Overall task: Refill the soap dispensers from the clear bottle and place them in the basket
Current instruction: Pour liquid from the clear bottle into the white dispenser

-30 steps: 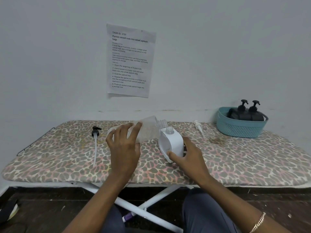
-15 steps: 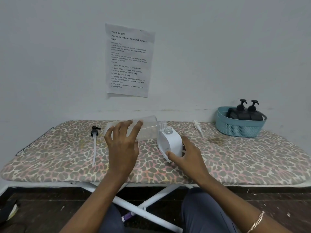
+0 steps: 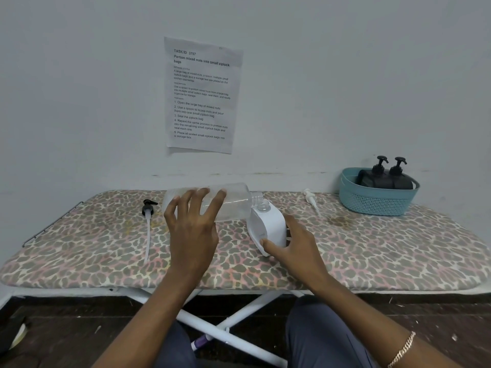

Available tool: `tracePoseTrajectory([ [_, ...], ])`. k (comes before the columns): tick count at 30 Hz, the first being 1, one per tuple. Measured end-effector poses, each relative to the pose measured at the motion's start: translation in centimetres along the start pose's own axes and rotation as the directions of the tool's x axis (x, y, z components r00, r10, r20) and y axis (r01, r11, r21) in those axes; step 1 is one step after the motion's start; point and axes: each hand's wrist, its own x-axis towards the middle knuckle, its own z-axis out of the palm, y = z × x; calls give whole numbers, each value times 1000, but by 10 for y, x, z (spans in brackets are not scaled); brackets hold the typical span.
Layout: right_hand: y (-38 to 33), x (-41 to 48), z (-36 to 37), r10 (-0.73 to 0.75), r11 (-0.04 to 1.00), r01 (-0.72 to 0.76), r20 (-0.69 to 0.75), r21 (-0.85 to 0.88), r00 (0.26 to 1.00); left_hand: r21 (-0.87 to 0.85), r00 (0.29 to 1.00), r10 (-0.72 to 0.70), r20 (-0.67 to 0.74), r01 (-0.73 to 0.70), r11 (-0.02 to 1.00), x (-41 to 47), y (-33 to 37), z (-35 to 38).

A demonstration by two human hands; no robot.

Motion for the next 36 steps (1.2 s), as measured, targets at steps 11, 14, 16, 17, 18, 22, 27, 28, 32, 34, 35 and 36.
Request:
tracePoseTrajectory([
  [11, 0, 1, 1, 4, 1000, -4, -5, -16, 1000, 59, 1000, 25, -7, -25, 998, 4, 2, -6],
  [14, 0, 0, 1, 4, 1000, -4, -1, -14, 1000, 68, 1000, 27, -1, -27, 997, 5, 2, -7],
  [16, 0, 0, 1, 4, 1000, -4, 1, -12, 1000, 72, 1000, 28, 2, -28, 997, 5, 2, -7],
  [17, 0, 0, 1, 7, 1000, -7, 3, -11, 1000, 75, 1000, 28, 2, -28, 997, 5, 3, -8],
  [18, 0, 0, 1, 7, 1000, -7, 2, -10, 1000, 77, 1000, 30, 1, -30, 997, 6, 3, -8],
  [22, 0, 0, 1, 4, 1000, -4, 6, -11, 1000, 89, 999, 36, -2, -36, 995, 6, 4, -10],
  [27, 1, 0, 1, 1, 1000, -1, 8, -19, 1000, 101, 999, 44, -9, -43, 994, 7, 4, -11],
  [28, 1, 0, 1, 1, 1000, -1, 8, -20, 1000, 102, 999, 43, -11, -42, 994, 7, 5, -12],
  [32, 1, 0, 1, -3, 1000, 3, 7, -21, 1000, 103, 999, 44, -15, -43, 994, 8, 6, -13],
  [34, 1, 0, 1, -4, 1000, 4, 9, -20, 1000, 107, 999, 46, -15, -45, 993, 8, 6, -14],
  [35, 1, 0, 1, -5, 1000, 6, 9, -19, 1000, 109, 999, 47, -16, -45, 993, 9, 6, -14],
  [36, 1, 0, 1, -7, 1000, 7, 8, -16, 1000, 111, 999, 48, -17, -46, 993, 9, 6, -14],
])
